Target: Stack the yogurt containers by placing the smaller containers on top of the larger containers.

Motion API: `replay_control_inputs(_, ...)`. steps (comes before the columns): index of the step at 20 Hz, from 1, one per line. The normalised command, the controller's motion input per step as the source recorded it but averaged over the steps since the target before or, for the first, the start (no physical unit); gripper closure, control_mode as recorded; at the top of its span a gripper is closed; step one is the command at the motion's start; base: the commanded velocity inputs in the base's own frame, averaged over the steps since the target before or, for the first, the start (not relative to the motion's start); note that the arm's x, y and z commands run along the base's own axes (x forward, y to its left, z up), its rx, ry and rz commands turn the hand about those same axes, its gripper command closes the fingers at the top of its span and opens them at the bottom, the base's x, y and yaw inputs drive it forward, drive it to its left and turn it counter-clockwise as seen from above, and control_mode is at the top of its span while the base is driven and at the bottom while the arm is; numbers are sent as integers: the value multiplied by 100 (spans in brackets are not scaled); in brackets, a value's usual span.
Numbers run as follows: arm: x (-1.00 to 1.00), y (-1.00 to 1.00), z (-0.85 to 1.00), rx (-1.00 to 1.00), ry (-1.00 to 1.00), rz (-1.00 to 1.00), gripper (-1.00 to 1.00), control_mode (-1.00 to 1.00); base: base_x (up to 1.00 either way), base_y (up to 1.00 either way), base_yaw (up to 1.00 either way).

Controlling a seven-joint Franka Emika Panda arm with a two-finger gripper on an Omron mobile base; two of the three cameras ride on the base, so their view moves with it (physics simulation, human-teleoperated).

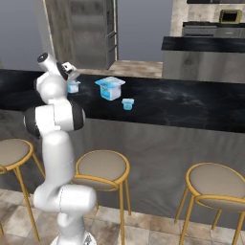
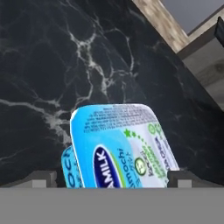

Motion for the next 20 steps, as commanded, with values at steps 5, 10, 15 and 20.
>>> replay_control_inputs(5,25,1,-8,-4,2,0,100,-100,0,0,0)
replay_control_inputs(10,6,0,-16,-4,0,0,100,-100,0,0,0)
replay_control_inputs(15,0,0,-19,-8,0,0,100,-100,0,0,0)
replay_control_inputs(20,0,0,-8,-13,0,0,100,-100,0,0,0)
